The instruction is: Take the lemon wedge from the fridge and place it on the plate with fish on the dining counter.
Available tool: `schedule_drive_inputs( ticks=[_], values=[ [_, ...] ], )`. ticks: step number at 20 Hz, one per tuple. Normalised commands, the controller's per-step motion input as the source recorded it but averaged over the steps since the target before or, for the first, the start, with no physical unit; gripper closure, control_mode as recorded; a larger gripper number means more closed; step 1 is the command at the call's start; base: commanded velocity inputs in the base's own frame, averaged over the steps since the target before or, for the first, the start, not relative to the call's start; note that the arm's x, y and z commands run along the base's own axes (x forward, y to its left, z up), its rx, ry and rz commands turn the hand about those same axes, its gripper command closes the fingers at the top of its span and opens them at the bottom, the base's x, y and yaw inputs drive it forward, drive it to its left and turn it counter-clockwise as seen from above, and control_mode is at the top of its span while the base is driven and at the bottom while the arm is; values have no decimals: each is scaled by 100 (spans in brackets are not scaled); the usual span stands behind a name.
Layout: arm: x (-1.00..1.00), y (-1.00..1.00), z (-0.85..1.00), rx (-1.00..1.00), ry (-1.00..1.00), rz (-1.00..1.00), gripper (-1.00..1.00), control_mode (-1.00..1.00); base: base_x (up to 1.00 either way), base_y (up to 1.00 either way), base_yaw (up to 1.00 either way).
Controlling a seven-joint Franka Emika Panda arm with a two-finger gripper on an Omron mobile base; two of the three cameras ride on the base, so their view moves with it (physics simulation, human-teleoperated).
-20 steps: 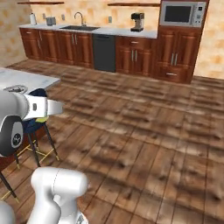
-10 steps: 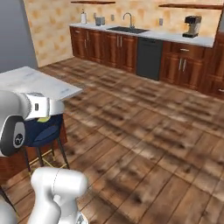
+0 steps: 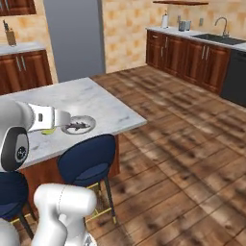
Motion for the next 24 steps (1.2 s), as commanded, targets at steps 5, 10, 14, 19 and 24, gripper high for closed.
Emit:
schedule_drive_inputs(
  ticks=[5, 10, 14, 19, 24],
  values=[
    [0, 0, 0, 0, 0, 0, 100, 100, 100, 41, 44],
    [40, -6, -11, 0, 5, 11, 100, -100, 60, 1, 23],
    [100, -59, -43, 19, 33, 3, 100, -100, 0, 0, 0],
    [100, -41, -54, 24, 41, 2, 100, -100, 0, 0, 0],
    [100, 29, -82, -21, 16, -12, 100, -100, 0, 0, 0]
  ],
)
